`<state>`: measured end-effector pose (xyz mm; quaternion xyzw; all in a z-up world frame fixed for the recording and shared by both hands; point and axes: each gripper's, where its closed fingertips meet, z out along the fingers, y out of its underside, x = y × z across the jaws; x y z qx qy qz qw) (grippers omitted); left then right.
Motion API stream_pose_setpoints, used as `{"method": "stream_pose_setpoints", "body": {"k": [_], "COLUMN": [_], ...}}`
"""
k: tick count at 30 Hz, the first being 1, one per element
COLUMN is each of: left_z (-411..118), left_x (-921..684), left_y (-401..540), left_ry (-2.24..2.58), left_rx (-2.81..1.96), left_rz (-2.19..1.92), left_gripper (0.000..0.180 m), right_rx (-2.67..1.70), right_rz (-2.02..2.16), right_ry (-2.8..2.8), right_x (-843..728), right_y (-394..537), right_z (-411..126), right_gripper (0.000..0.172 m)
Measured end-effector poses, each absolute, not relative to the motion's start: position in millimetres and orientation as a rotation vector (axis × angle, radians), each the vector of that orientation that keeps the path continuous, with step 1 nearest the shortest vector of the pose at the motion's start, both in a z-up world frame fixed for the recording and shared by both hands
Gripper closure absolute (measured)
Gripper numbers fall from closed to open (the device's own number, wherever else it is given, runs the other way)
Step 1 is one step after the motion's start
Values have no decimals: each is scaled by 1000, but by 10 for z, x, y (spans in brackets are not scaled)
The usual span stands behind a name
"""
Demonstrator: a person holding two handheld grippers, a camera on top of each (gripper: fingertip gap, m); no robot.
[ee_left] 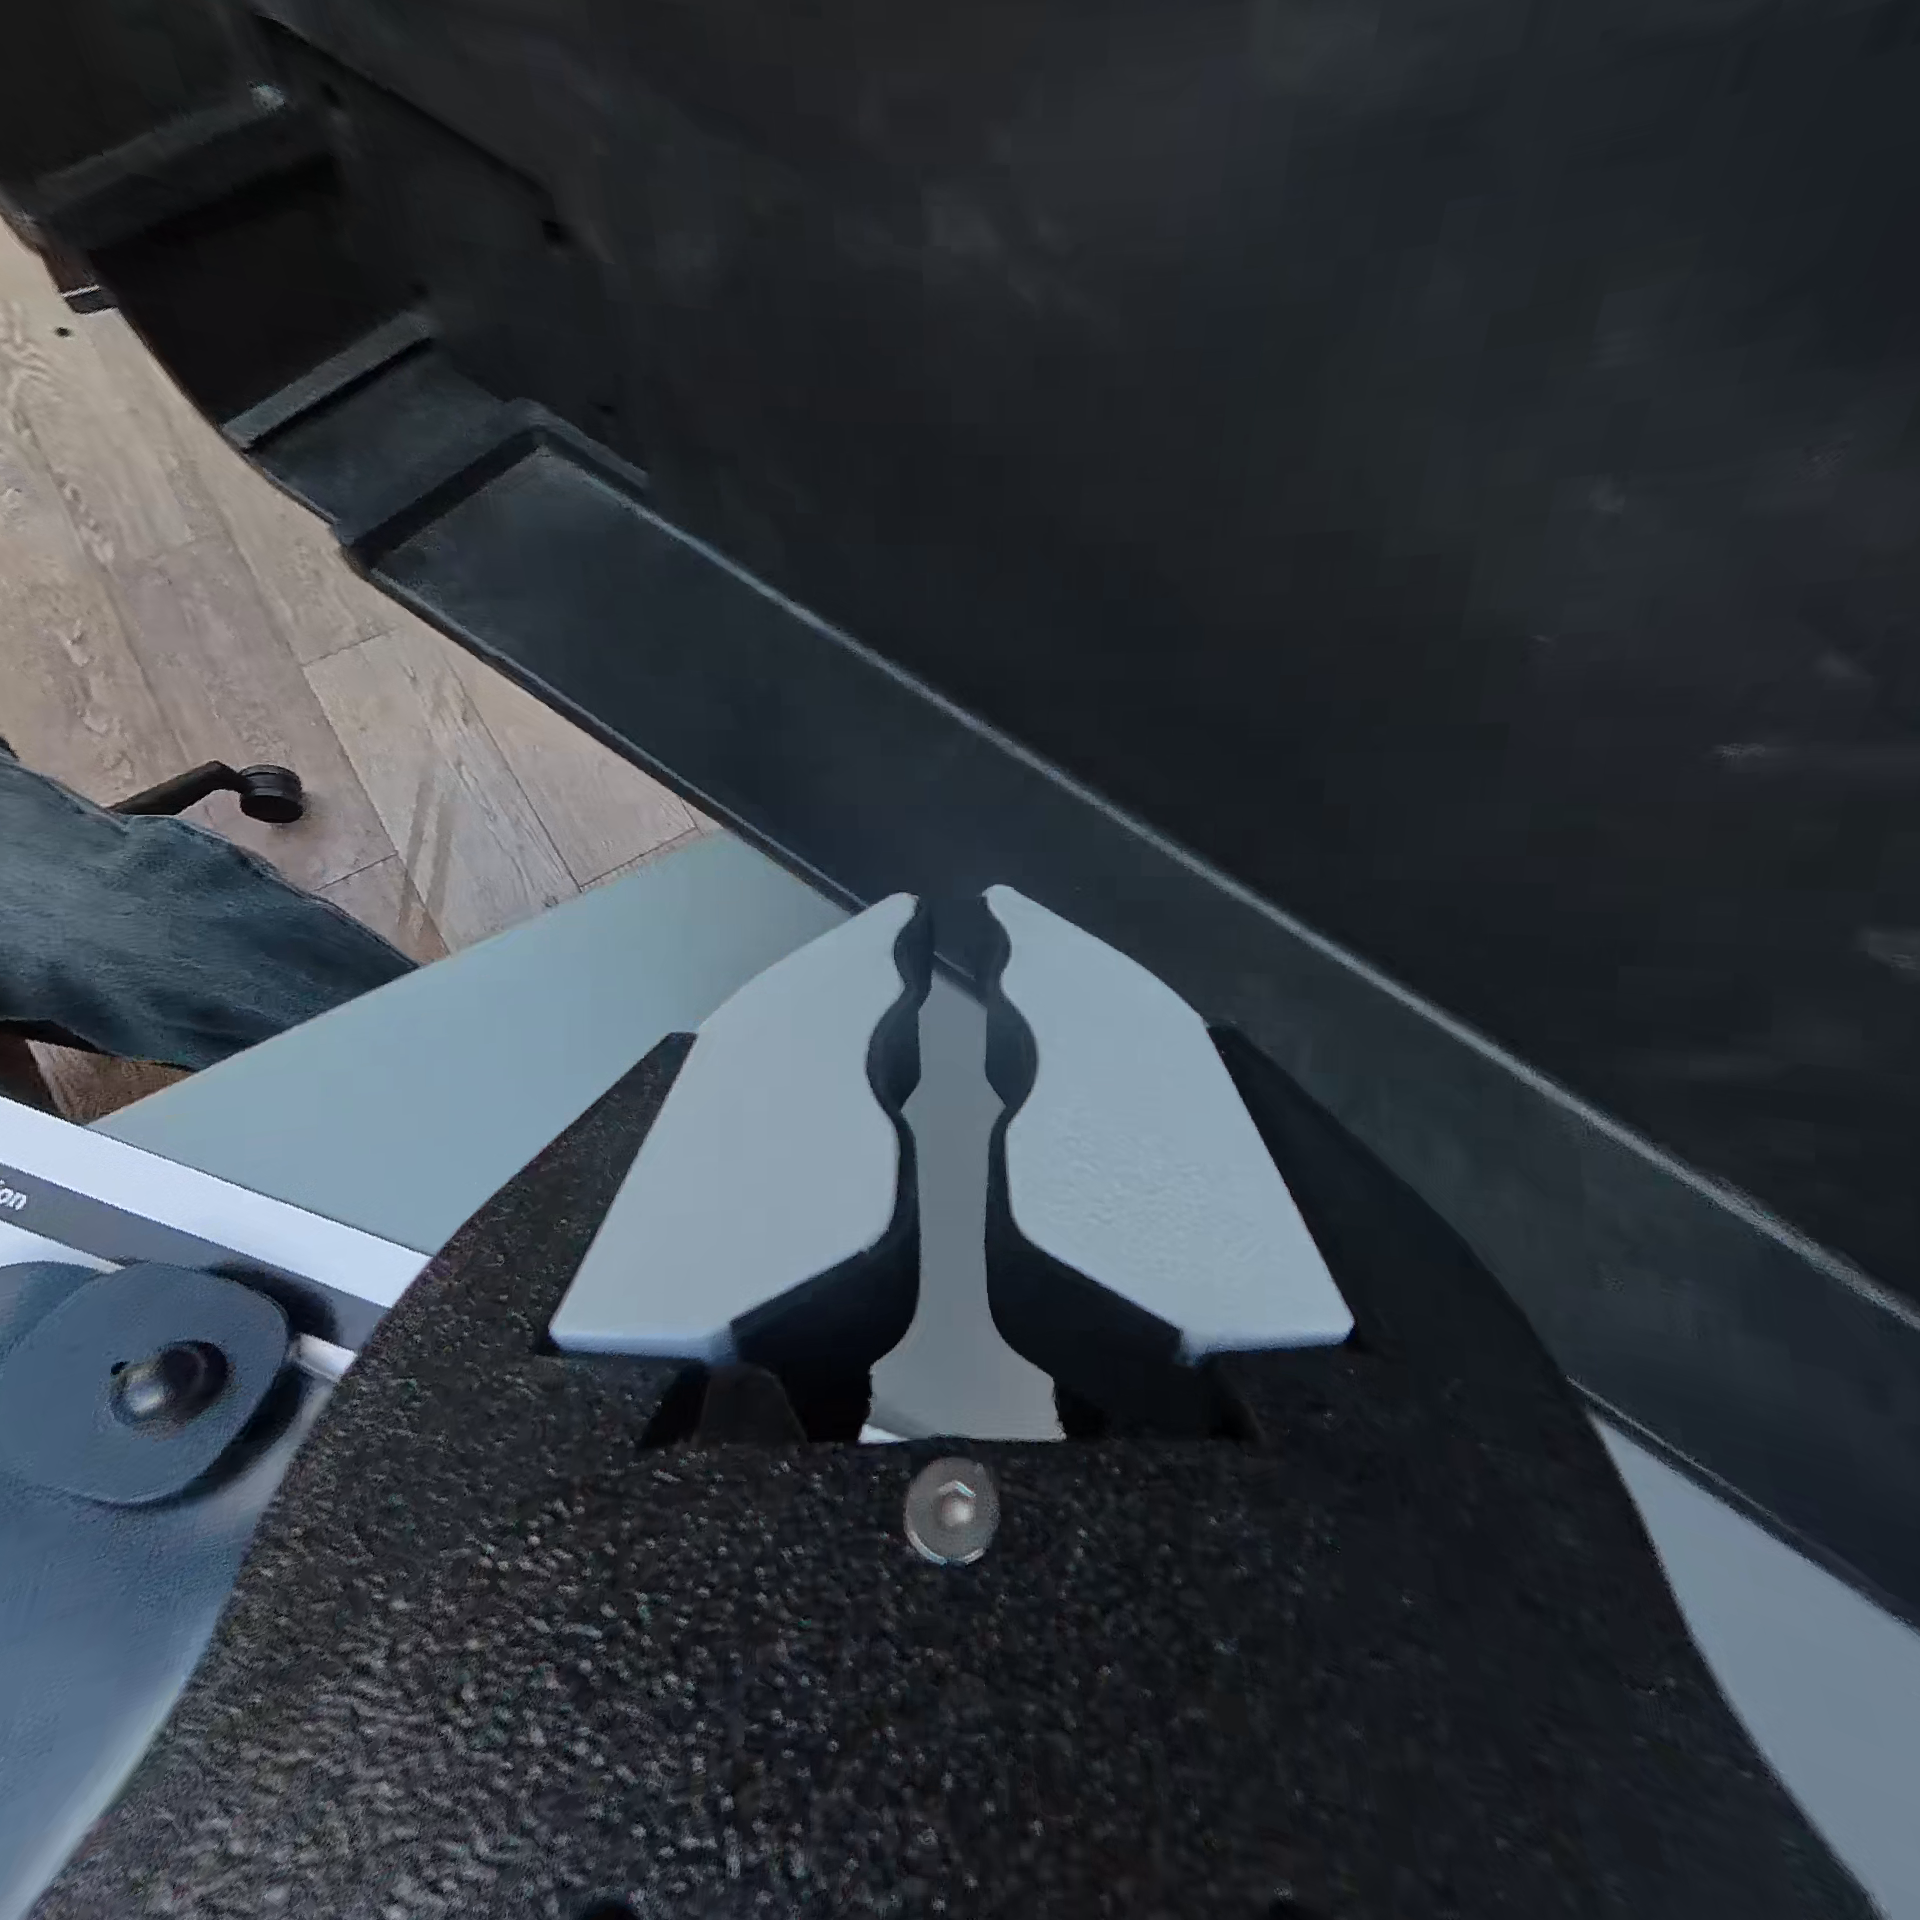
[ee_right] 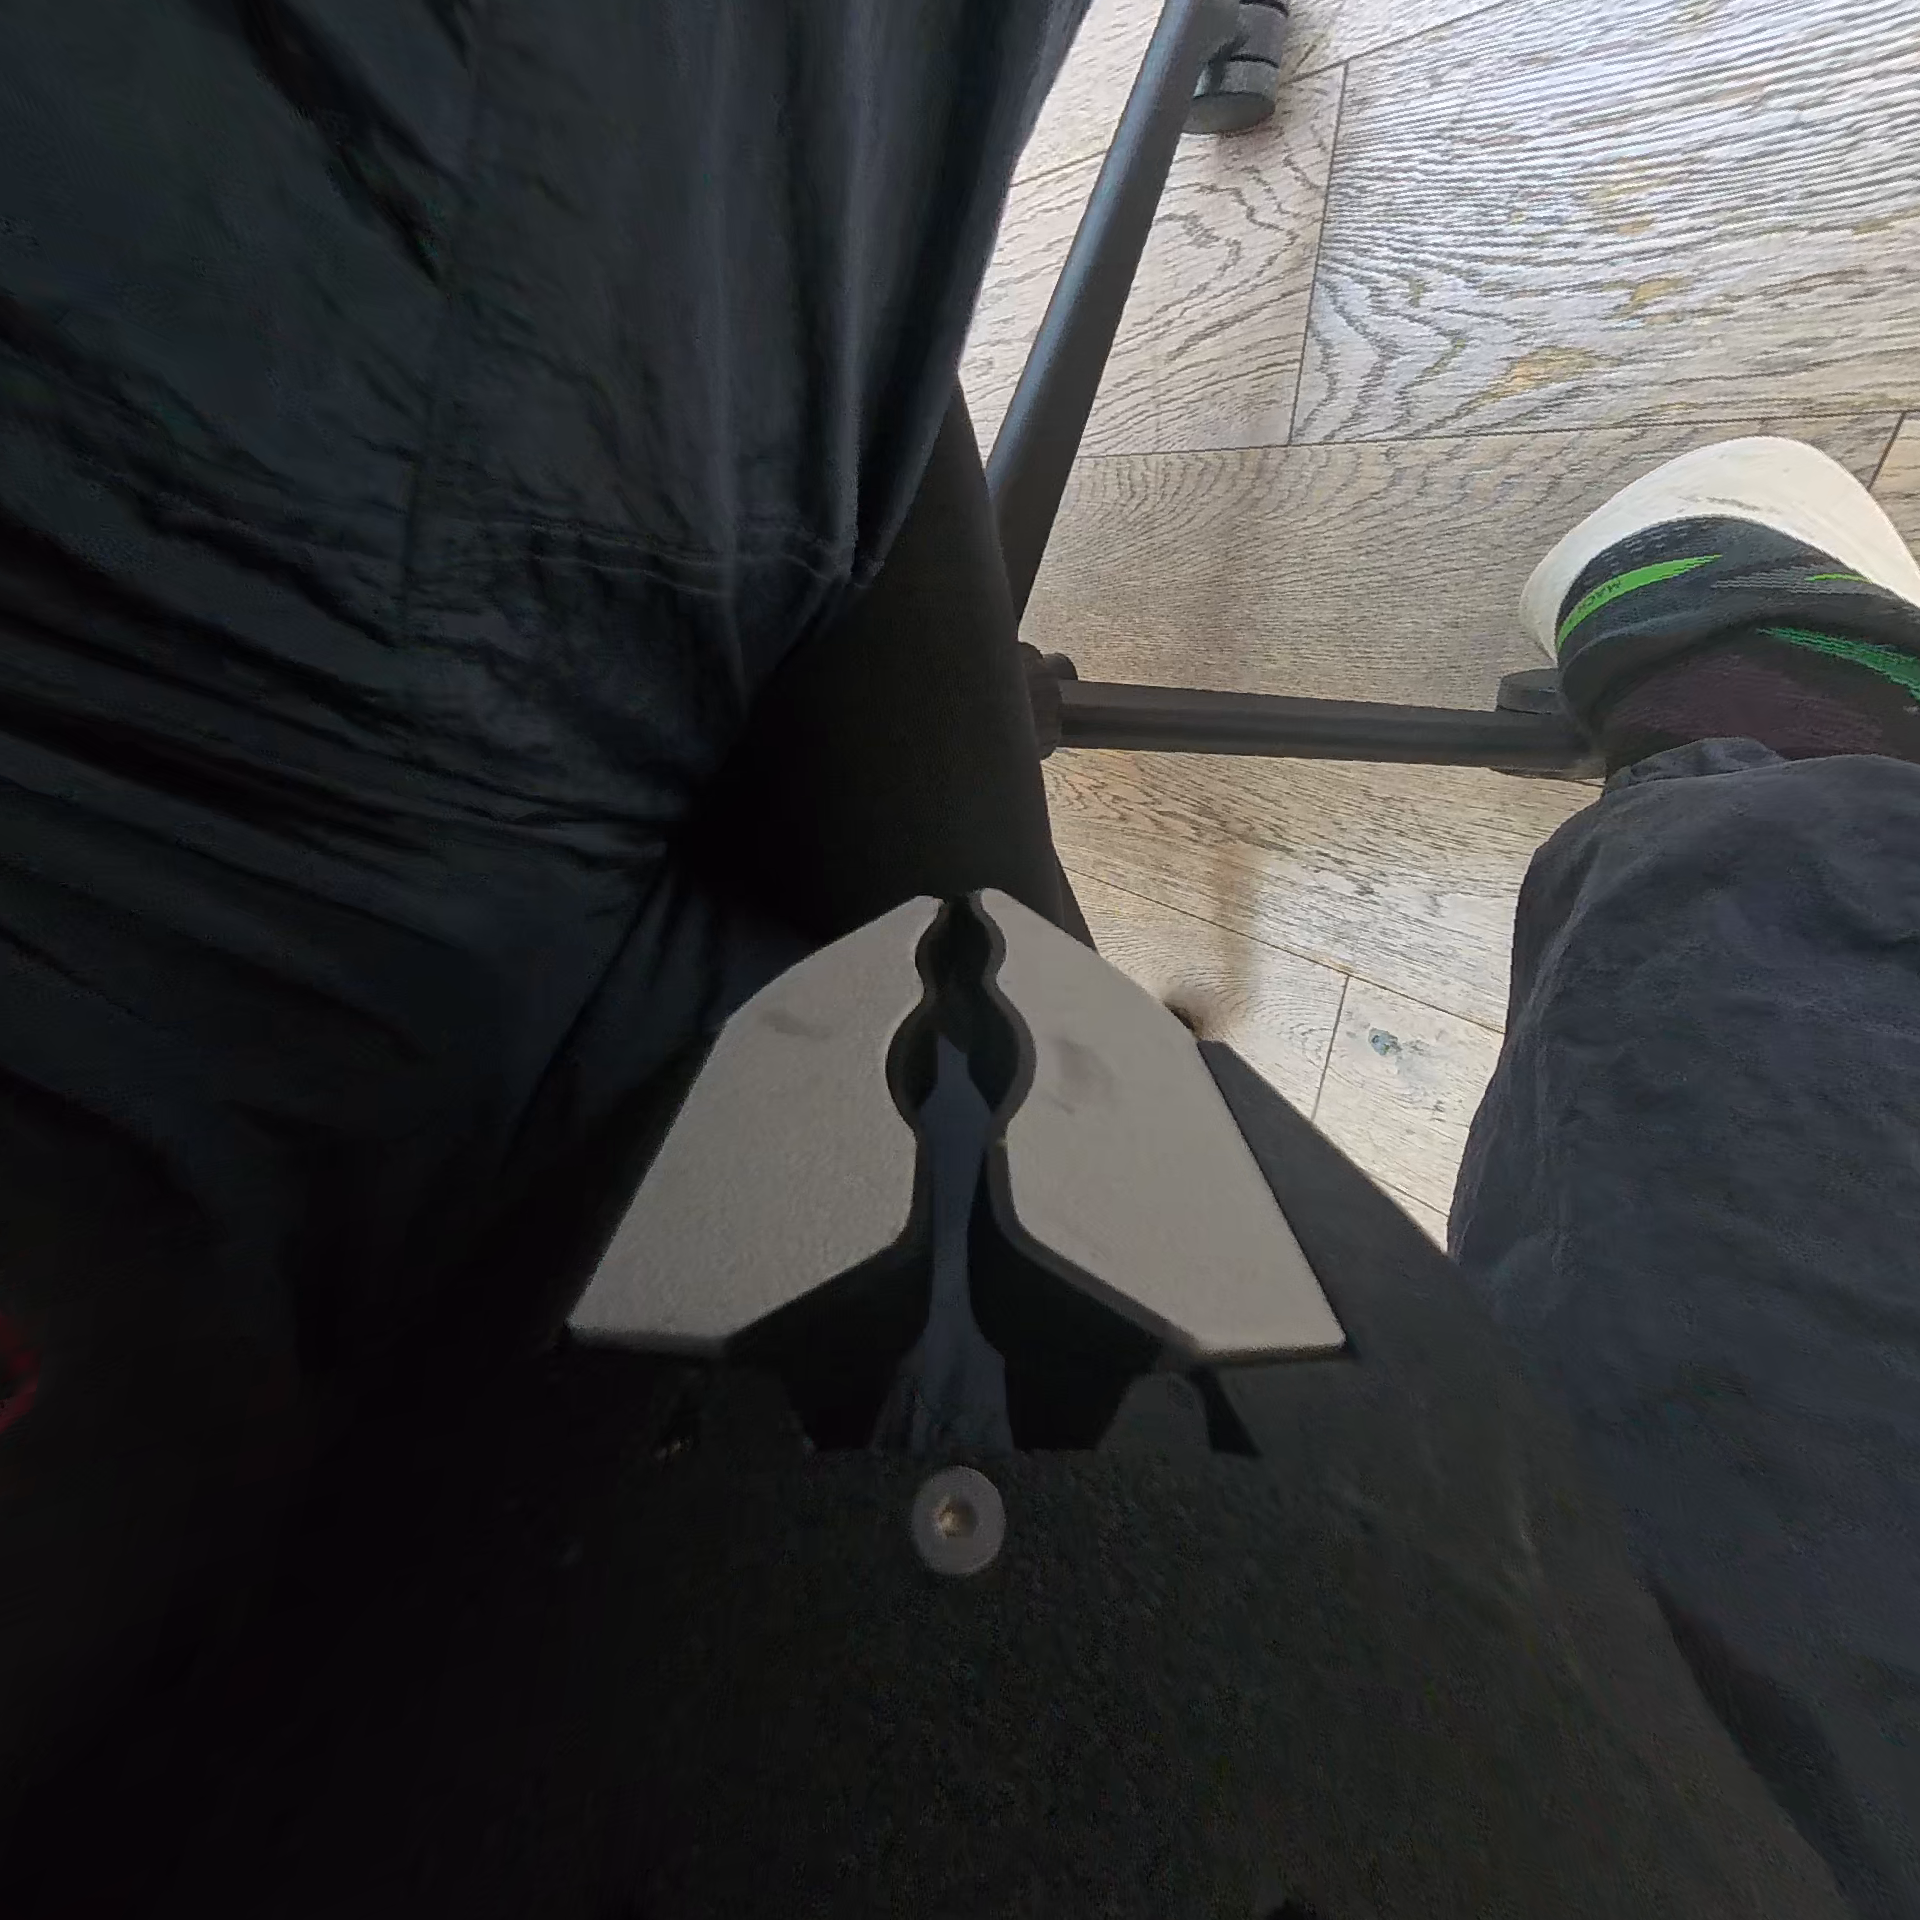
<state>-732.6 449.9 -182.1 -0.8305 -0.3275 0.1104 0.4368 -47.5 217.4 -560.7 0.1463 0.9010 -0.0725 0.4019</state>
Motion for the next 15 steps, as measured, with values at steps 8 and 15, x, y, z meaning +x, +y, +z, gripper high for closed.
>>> {"method": "stream_pose_setpoints", "body": {"k": [8, 15], "left_z": [-883, -731], "left_x": [-4815, -2331], "left_y": [4006, 2626], "left_ry": [-441, -384], "left_rx": [-2162, -1985], "left_rz": [85, 139], "left_gripper": [164, 156], "right_rx": [396, 357], "right_rz": [-179, -122], "right_ry": [2351, 2415], "right_x": [-492, -331], "right_y": [2131, 2048], "right_z": [-5657, -5667], "right_gripper": [172, 172]}}
